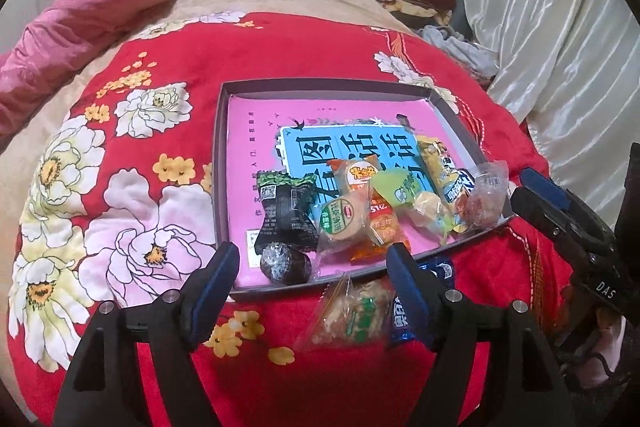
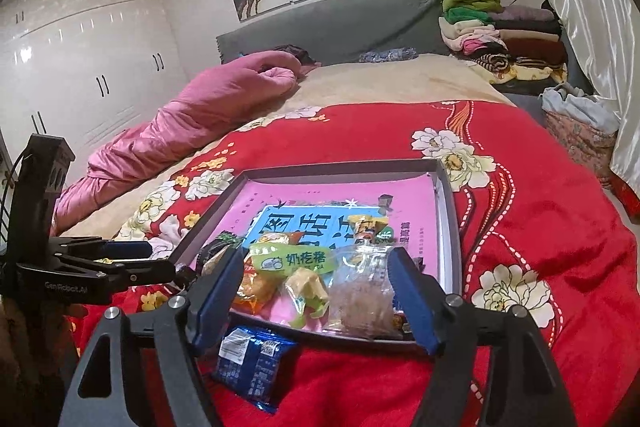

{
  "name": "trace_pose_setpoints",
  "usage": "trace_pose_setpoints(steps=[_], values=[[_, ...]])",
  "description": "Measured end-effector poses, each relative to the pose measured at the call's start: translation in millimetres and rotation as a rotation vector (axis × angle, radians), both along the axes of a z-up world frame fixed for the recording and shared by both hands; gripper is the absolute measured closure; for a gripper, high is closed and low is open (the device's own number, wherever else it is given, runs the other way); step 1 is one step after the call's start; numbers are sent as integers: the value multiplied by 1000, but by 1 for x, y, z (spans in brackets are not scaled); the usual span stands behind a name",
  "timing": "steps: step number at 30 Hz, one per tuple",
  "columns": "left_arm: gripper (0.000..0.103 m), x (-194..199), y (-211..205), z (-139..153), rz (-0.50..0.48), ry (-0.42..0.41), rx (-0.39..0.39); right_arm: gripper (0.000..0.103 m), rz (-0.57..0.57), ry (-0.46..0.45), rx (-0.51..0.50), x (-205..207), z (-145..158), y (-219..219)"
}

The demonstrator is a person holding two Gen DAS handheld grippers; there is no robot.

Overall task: Organize snacks
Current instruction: 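Move the left tool to the cracker bag while the right tool reaches the blue biscuit pack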

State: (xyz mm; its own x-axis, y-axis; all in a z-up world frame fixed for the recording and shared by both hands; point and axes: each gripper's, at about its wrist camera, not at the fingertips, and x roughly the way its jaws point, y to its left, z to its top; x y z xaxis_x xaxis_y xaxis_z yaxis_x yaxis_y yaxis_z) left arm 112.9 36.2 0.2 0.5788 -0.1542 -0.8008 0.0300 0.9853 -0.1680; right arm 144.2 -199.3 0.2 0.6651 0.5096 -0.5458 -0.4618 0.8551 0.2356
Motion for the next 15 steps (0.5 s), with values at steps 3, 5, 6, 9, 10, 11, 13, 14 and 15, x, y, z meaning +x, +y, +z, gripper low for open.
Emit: trace_pose_setpoints(steps=[3,5,6,9,10,11,13,14,15], values=[[26,-3,-1,0,-4,2,1,29,8,6,-1,-4,0,2],[26,-6,-1,-1,-9,11,6,29,15,17,0,-6,-1,4],[26,-8,-1,-2,-11,16,5,29,20,24,1,-9,-2,5],[26,-13,-3,-7,-25,40,5,28,42,45,-10,-15,-5,10],[26,-15,-3,-9,-31,51,4,28,46,51,-20,-16,-6,13],[26,-17,-4,-12,-38,61,1,28,52,60,-29,-18,-7,15],[26,-21,-5,-16,-43,76,-2,28,61,78,-40,-20,-10,19],[26,-22,-6,-19,-45,84,-5,28,62,86,-46,-21,-12,20],[26,-22,-6,-20,-48,88,-7,28,63,97,-50,-22,-14,22]])
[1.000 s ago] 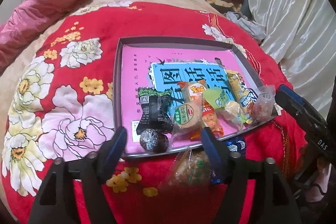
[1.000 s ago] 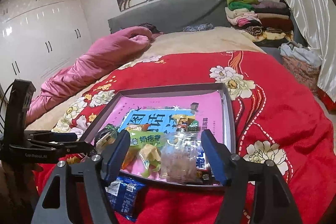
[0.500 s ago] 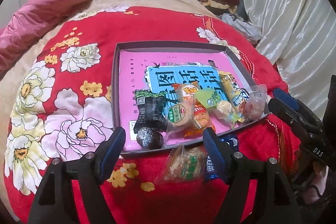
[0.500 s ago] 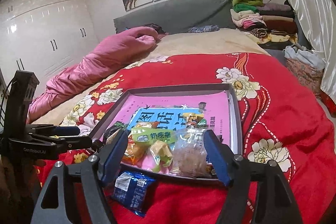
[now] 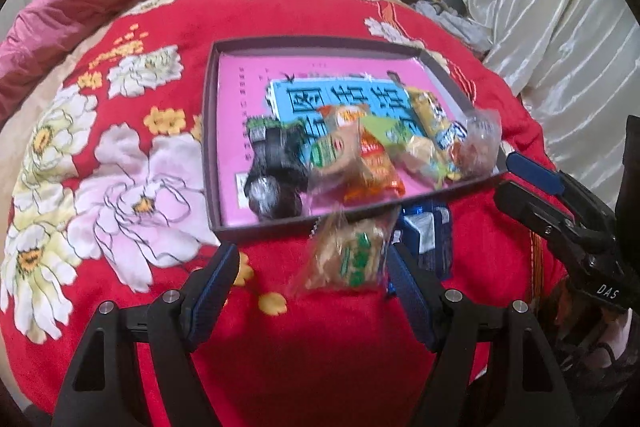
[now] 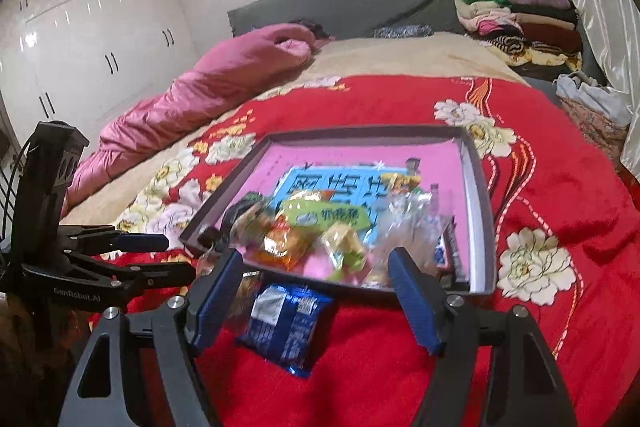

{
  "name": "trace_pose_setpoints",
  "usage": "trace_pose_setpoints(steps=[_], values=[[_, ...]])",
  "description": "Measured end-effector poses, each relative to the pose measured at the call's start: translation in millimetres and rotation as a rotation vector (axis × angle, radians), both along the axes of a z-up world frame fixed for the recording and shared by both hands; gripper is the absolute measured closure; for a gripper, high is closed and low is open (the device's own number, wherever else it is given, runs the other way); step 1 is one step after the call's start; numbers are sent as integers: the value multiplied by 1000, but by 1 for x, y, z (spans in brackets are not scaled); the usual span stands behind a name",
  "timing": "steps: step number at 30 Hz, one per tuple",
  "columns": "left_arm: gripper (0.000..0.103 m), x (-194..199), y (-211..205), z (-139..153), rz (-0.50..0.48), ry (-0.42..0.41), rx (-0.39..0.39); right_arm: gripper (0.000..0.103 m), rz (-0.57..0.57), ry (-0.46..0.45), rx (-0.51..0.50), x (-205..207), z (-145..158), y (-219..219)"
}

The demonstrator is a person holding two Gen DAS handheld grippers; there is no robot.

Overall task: Organize snacks
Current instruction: 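Move the left tool to the cracker bag while the right tool reaches the blue biscuit pack, then grasp the clear cracker bag with the left tool while the right tool grasps the blue pack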

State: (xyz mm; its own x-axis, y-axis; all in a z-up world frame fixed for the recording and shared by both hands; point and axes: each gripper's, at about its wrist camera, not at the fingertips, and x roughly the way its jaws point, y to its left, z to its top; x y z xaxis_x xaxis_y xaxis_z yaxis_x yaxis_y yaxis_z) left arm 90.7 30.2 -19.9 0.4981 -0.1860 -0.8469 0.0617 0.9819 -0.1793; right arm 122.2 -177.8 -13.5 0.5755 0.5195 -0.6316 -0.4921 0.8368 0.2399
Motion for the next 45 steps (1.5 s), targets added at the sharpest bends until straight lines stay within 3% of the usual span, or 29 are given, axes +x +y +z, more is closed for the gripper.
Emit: trace_pose_setpoints(steps=[8,16,27,33,38,40,45], values=[[26,3,-11,-15,-17,40,-7,28,28,173,-8,2,-32,9],[26,9,-12,-26,-13,70,-26,28,55,252,-14,9,-54,21],[26,16,-4,-35,10,95,-55,30,89,240,7,20,-63,30],[26,17,-10,-40,-9,106,-54,40,124,260,16,28,-67,32],[27,22,-16,-44,-9,104,-48,55,138,277,36,28,-68,32],[29,22,-17,-44,2,100,-44,55,142,263,36,26,-65,30],[49,23,-25,-46,4,96,-62,55,134,243,27,19,-59,26]])
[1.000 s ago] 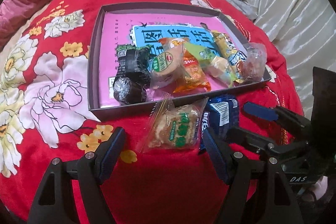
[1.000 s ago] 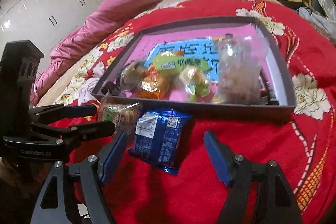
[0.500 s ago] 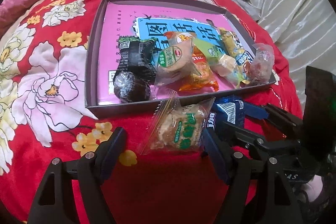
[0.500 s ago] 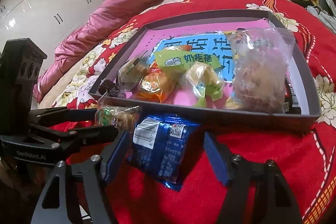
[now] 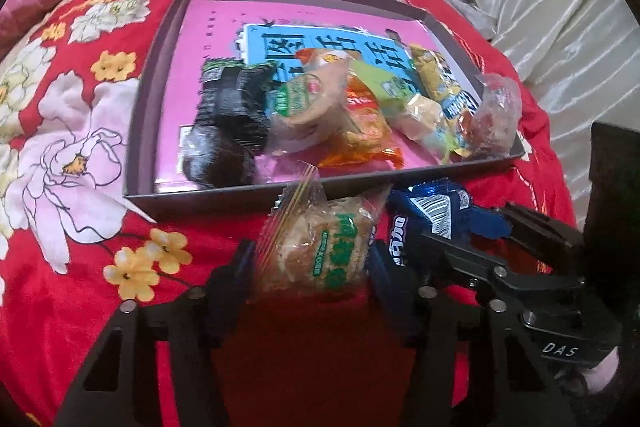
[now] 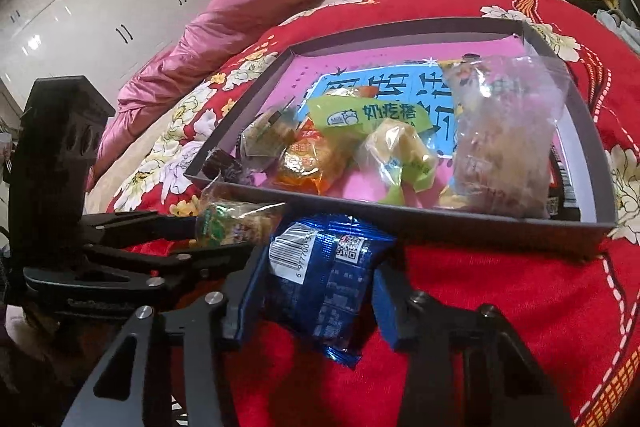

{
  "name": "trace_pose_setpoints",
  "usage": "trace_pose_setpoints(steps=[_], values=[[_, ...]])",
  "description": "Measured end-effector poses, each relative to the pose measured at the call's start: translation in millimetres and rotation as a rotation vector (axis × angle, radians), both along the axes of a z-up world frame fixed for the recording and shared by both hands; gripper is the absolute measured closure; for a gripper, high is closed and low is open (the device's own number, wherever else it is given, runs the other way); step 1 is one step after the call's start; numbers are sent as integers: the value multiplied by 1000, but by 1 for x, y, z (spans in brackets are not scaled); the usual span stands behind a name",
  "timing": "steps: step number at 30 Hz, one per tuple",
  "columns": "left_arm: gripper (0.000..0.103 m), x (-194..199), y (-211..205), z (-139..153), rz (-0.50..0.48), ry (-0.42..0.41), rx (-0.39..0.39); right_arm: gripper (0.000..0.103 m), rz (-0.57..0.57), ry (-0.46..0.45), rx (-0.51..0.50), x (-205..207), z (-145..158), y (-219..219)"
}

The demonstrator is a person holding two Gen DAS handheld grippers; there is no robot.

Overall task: Organize snacks
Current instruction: 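Grasp the clear cracker bag with the left tool while the right tool grasps the blue pack, then carry the cracker bag toward the tray with the left tool while the right tool carries the blue pack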

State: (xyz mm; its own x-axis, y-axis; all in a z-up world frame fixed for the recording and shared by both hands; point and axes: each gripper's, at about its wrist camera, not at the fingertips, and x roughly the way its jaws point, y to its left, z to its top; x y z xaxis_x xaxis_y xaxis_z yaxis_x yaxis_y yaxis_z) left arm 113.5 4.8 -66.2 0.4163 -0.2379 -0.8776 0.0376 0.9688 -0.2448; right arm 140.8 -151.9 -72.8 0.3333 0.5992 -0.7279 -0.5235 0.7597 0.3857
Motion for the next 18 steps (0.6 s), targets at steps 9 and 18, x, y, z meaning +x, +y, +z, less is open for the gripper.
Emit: trace_pose_setpoints(steps=[9,18], values=[[58,-10,10,10,13,-12,-82,55,-27,-41,81,-9,20,-16],[58,-25,34,51,65,-122,-53,55,-56,-137,138,-14,43,-24]])
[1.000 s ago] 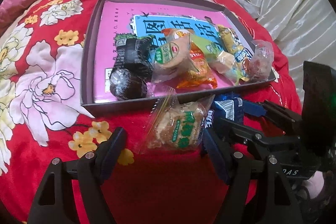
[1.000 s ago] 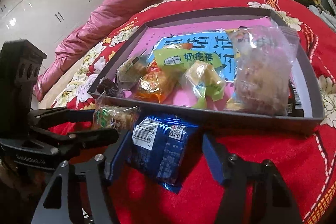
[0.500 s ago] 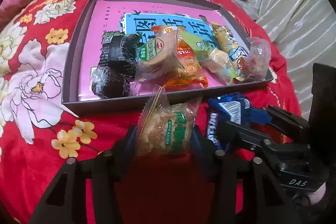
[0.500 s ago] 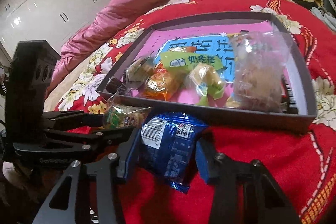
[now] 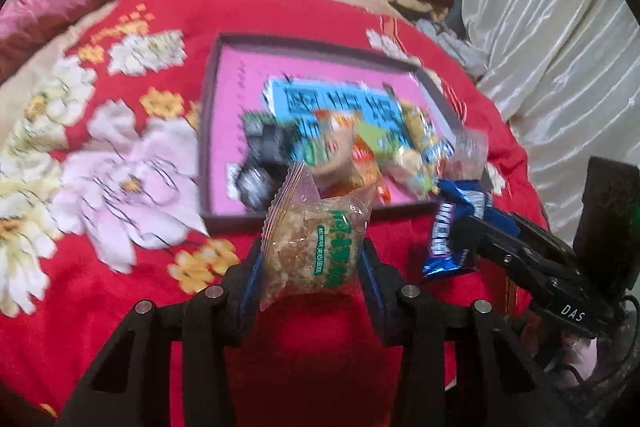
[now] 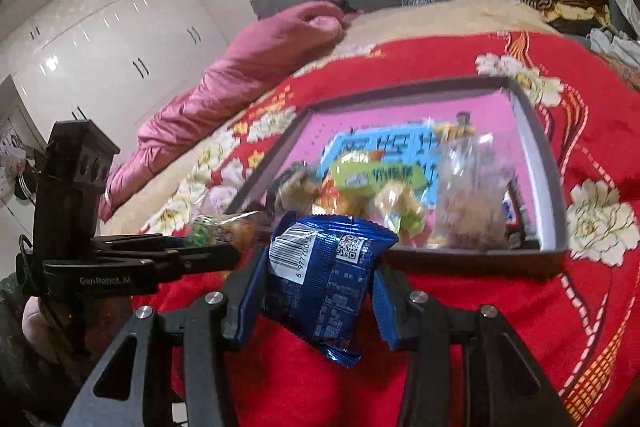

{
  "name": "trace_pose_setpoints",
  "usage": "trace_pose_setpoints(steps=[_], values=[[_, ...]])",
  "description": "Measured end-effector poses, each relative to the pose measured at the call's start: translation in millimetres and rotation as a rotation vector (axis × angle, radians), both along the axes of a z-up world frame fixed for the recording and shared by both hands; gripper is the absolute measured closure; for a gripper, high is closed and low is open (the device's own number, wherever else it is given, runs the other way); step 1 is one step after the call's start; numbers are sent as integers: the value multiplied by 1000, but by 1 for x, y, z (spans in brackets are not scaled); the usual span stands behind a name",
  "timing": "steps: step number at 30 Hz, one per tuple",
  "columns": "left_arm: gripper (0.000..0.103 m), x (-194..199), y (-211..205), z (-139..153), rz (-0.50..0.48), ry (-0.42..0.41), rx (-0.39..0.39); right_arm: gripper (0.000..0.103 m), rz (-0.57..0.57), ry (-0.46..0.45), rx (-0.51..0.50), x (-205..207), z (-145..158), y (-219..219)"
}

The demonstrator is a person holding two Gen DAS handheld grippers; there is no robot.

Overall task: Organize snacks
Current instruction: 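Carry the cracker bag toward the tray with the left tool while the right tool carries the blue pack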

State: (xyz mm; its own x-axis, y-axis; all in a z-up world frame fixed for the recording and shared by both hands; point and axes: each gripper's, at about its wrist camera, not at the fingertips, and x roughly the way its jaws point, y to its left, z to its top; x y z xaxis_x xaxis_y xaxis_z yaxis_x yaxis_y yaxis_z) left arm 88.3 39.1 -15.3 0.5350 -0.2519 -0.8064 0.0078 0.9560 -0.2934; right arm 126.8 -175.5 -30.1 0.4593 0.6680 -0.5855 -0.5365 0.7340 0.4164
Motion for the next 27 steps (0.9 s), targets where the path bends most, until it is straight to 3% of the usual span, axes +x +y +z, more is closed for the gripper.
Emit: trace_pose_setpoints(steps=[9,27], values=[[58,5,23,18,68,-56,14,55,-86,-92,31,3,19,-17],[58,34,15,4,79,-37,37,55,-112,-185,-49,16,27,-8]])
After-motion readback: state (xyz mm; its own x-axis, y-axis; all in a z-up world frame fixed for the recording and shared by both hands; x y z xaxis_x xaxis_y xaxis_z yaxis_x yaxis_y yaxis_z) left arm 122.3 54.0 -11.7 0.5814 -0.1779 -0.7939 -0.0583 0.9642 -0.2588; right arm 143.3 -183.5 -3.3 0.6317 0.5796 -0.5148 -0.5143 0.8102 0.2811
